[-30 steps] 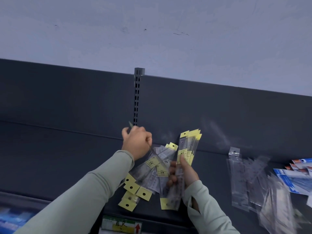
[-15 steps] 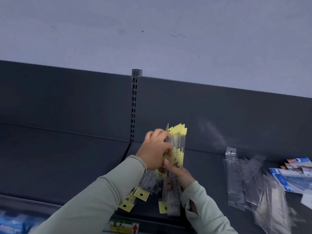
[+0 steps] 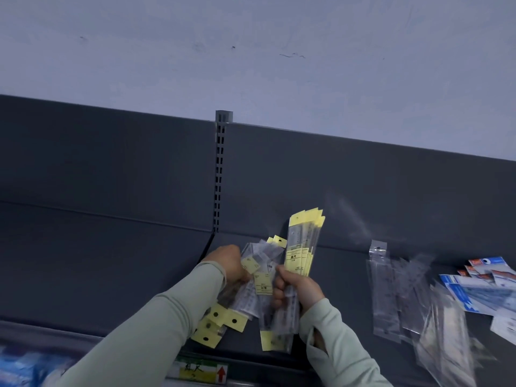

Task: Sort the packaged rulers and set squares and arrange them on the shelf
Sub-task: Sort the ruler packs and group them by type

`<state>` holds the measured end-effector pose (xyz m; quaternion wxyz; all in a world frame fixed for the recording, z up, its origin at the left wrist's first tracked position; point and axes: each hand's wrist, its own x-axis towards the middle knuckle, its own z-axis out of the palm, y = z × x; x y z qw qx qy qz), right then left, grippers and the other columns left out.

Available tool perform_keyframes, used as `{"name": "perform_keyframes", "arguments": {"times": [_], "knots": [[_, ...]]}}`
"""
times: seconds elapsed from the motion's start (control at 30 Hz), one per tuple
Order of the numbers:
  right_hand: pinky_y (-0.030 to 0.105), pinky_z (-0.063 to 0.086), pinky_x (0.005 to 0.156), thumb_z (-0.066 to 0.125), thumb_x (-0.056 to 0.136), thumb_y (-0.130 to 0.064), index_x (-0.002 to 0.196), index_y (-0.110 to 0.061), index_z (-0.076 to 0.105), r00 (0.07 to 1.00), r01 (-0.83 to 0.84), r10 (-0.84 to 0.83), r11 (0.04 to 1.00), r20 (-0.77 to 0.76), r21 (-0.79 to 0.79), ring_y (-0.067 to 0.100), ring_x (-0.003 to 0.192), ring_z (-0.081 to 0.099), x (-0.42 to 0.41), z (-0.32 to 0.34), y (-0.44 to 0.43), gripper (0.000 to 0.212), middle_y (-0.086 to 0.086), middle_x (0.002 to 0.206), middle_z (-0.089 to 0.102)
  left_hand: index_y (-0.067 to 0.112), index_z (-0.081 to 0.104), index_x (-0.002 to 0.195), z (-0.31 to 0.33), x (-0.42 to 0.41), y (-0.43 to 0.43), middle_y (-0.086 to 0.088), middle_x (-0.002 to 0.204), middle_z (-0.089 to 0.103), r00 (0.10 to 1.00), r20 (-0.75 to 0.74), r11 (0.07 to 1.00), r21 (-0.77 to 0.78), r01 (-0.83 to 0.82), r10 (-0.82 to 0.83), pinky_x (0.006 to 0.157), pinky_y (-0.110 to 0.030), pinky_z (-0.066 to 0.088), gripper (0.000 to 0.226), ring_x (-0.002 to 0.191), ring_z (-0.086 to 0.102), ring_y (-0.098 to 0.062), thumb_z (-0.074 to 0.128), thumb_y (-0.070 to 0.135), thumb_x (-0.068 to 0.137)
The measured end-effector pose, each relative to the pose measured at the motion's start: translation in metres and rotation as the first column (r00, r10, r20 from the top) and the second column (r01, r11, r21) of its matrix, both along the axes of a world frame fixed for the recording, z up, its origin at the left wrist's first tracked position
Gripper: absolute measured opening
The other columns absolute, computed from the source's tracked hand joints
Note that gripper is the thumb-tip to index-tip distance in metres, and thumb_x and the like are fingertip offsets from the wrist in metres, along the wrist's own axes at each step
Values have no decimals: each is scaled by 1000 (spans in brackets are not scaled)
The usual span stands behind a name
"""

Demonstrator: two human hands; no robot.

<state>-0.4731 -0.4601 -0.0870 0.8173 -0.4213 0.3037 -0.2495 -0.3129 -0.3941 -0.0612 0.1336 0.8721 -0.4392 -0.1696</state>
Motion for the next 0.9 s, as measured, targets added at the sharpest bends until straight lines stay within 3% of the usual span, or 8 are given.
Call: {"name": "perform_keyframes", "arguments": {"times": [0.13,0.2,0.3,0.4,0.5,0.6,0.7,0.9], "knots": [[24,38,39,53,92,-8,82,-5,58,1000,6,-6,1000,-9,21,17,38,43,0,-2,-1,12,6,58,45,13,55,72,3,3,4,-2,75,59,995,-55,969,-230,-94,84,61,-27,40,16,67,54,-19,60,18,87],[24,39,39,53,93,-8,85,-5,59,1000,13,-13,1000,-10,25,17,38,43,0,-3,-2,11,6,57,45,12,56,67,6,4,4,-2,72,57,969,-246,921,-368,-130,39,63,-27,39,24,66,51,-18,55,14,92],[25,39,39,52,93,-7,89,-4,61,999,38,-37,999,-6,40,18,39,44,1,-1,0,10,7,56,46,3,70,95,19,1,7,-3,93,70,837,-529,868,-472,-153,-140,79,-31,49,21,86,64,-20,49,2,95],[24,40,39,52,94,-10,90,-3,60,999,50,-50,999,1,5,18,38,44,0,3,3,11,6,53,47,6,68,100,29,-5,14,-7,92,74,737,-613,846,-523,-108,-285,78,-37,56,27,86,69,-20,51,-11,89],[23,39,40,53,95,-28,89,-6,59,1000,29,-29,1000,-9,-12,17,39,45,-2,3,4,24,6,55,50,18,69,82,38,-6,16,4,81,70,839,-408,797,-603,48,-359,82,-31,51,32,77,63,-10,55,-10,87],[23,39,42,57,80,-59,88,-12,61,998,-17,12,998,-69,-68,15,41,49,-1,1,0,48,3,60,56,35,67,66,45,-10,15,15,101,62,969,70,846,-476,242,-238,108,-37,25,49,108,48,-5,46,-3,88],[22,38,40,60,63,-71,89,-13,59,995,-96,93,992,-48,-78,14,45,49,-1,1,5,64,2,67,59,33,71,72,44,-20,17,16,120,47,881,415,849,-358,390,-229,114,-48,2,40,128,26,-7,47,4,87],[29,45,49,79,22,-77,86,-17,62,978,-185,151,946,-142,-268,17,56,56,0,2,5,89,-2,68,61,30,69,93,36,-38,16,10,133,41,803,526,815,-310,489,-281,114,-48,5,25,134,21,-13,49,16,89]]}}
